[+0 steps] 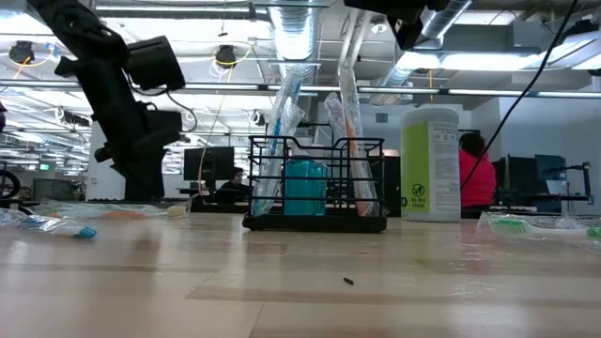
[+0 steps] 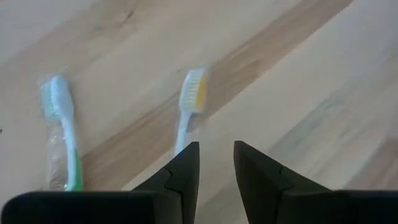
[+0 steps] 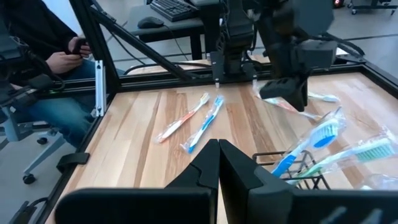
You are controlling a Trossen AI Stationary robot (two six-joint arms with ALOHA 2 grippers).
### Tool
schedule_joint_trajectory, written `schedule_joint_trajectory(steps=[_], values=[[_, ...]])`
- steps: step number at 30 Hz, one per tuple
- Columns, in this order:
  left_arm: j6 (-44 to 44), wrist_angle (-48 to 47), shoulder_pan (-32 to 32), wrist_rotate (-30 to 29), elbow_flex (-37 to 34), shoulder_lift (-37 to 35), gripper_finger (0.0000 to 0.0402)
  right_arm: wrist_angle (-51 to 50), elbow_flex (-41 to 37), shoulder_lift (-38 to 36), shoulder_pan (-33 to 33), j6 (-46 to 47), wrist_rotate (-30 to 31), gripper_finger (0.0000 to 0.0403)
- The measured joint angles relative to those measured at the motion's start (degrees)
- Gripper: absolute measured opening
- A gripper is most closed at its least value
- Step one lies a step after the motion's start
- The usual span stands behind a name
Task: Pick & Place toothbrushing station
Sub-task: Put the top orange toothbrush into the left compartment of the organizer
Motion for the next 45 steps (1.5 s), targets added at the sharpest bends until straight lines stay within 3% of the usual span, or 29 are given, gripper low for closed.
schedule_joint_trajectory(steps=[20, 45], values=[[2.2, 0.1, 1.9, -1.7, 0.0, 2.9, 0.0094, -0.2, 0.0, 0.0, 0.2, 0.6, 0.0, 0.0], [2.6, 0.5, 3.0, 0.9, 0.0, 5.3, 0.0094, -0.6, 0.0, 0.0, 0.2, 0.8, 0.0, 0.0]])
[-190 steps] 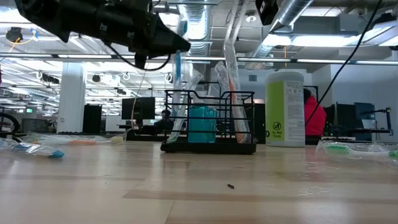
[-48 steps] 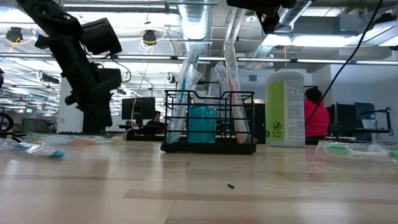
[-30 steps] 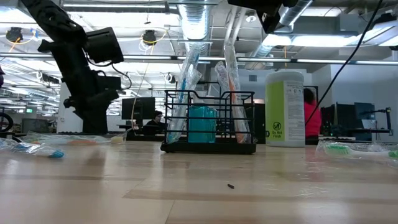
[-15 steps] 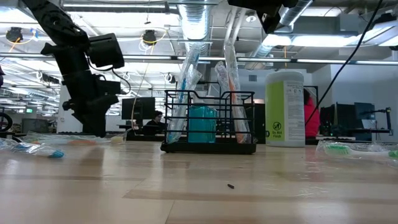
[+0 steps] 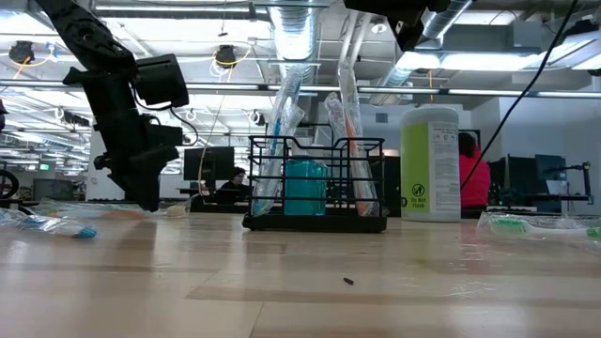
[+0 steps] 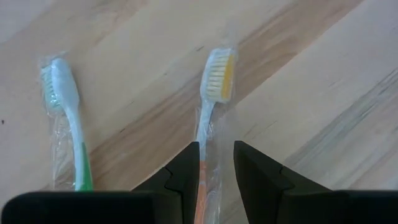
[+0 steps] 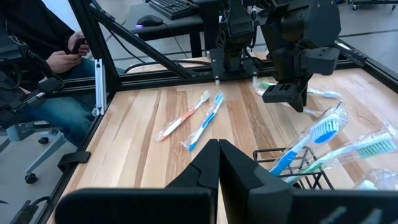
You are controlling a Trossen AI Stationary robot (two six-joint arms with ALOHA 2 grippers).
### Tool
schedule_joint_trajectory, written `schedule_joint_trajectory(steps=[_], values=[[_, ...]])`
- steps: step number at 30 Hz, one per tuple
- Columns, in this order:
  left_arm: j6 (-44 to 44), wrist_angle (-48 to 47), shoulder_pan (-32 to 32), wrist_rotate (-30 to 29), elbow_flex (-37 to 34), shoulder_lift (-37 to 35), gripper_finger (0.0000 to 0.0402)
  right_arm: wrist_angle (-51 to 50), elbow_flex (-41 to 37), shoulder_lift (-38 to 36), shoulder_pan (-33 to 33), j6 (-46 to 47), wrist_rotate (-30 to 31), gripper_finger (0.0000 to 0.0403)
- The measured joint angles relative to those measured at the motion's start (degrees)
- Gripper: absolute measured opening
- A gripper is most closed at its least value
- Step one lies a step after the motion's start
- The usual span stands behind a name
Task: Pick & Place toothbrushing station
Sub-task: Put the top orange toothbrush into the left compartment of the organizer
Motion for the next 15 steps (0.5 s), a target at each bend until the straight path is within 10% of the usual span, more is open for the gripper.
schedule_joint_trajectory(steps=[15], values=[[-2.6, -0.1, 0.0, -0.4, 0.0, 0.0, 0.0001, 0.1, 0.0, 0.0, 0.0, -0.1, 0.0, 0.0]])
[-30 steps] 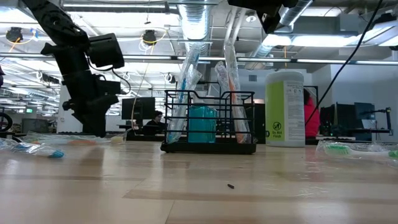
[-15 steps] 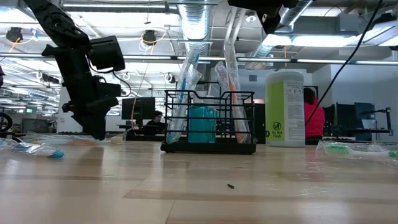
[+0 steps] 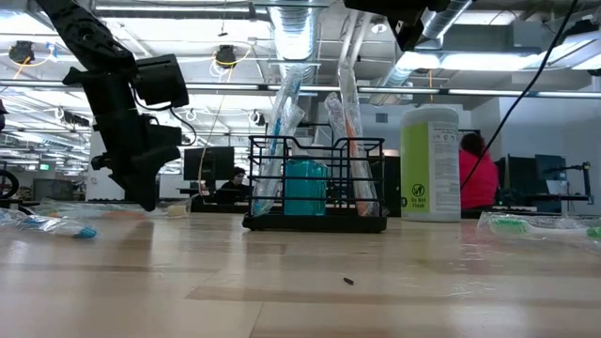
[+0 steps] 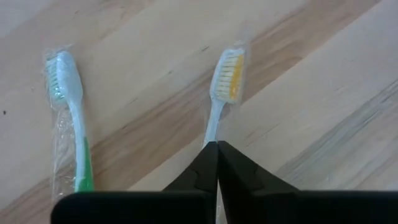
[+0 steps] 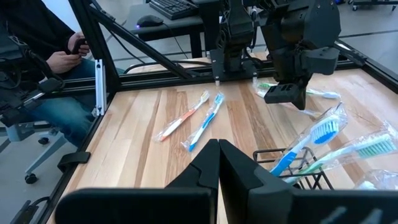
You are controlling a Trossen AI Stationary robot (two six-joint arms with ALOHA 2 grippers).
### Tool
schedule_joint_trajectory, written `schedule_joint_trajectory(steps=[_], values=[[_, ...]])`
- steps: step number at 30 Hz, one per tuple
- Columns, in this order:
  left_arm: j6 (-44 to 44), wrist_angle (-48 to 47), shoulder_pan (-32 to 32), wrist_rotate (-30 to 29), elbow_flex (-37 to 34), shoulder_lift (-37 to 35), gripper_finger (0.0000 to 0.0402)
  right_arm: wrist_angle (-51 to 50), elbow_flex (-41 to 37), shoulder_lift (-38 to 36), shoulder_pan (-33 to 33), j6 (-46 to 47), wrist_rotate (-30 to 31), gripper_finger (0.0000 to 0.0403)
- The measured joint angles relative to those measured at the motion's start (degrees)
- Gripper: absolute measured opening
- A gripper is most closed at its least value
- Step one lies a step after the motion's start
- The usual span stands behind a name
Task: Pick & Place toothbrushing station
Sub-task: Put the top orange toothbrush into the left compartment of the organizer
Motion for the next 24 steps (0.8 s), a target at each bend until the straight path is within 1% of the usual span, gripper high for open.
schedule_joint_trajectory(steps=[4, 7, 14, 20, 24], values=[[0.0, 0.0, -0.2, 0.2, 0.0, -0.6, 0.0001, 0.0, 0.0, 0.0, 0.1, -0.2, 0.0, 0.0], [0.0, 0.1, -1.1, 0.5, 0.0, -2.3, 0.0001, -0.2, 0.0, 0.0, 0.0, -0.2, 0.0, 0.0], [-1.6, 1.5, -4.0, 0.5, 0.0, -10.2, 0.0, -0.4, 0.0, 0.0, 0.0, -0.2, 0.0, 0.0], [-2.5, 8.7, -9.0, 0.4, 0.0, -17.8, 0.0, -1.1, 0.0, 0.0, -0.5, -0.2, 0.0, 0.0], [-2.3, 13.4, -12.6, -1.4, 0.0, -20.5, 0.0, -1.2, 0.0, 0.0, -0.5, -0.2, 0.0, 0.0]])
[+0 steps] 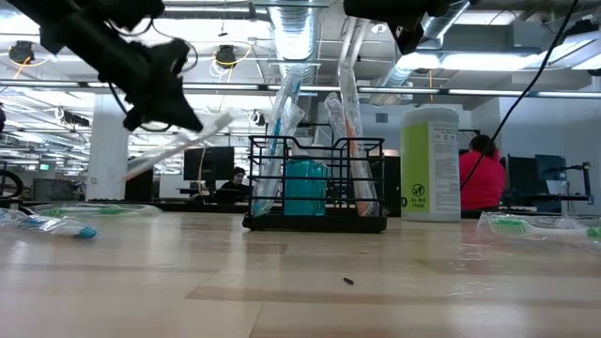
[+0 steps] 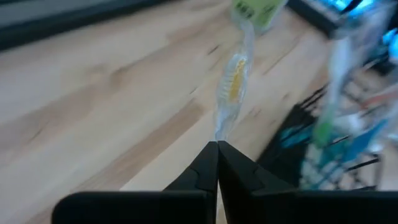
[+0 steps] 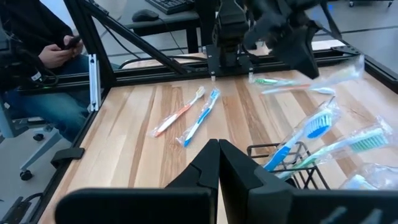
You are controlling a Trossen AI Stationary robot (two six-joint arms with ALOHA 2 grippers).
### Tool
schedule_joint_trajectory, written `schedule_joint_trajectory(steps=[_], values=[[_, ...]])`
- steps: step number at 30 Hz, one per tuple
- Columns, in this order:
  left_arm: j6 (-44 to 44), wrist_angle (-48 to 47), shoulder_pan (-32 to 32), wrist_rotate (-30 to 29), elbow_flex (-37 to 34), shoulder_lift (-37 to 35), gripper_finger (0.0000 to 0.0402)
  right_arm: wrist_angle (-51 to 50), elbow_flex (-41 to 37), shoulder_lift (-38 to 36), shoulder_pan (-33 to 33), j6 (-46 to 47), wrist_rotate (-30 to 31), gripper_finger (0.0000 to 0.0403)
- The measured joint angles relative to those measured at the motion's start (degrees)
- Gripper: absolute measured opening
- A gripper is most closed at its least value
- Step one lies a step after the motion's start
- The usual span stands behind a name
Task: Pick & Place toothbrushing station
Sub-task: Put the top orange toothbrush into the left compartment of the organizer
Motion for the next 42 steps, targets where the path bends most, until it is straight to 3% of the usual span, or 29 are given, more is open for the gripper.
schedule_joint_trajectory(steps=[17, 27, 42], values=[[11.5, 30.0, -11.7, -5.0, 0.0, 2.6, 0.0, 1.0, 0.0, 0.0, 0.2, 0.0, 0.0, 0.0], [16.4, 49.5, -13.9, -5.0, 0.0, 13.8, 0.0, 2.3, 0.0, 0.0, 0.2, -0.1, 0.0, 0.0], [18.8, 71.6, -13.8, -4.0, 0.0, 27.5, 0.0, 2.2, 0.0, 0.0, 0.5, 0.0, 0.0, 0.0]])
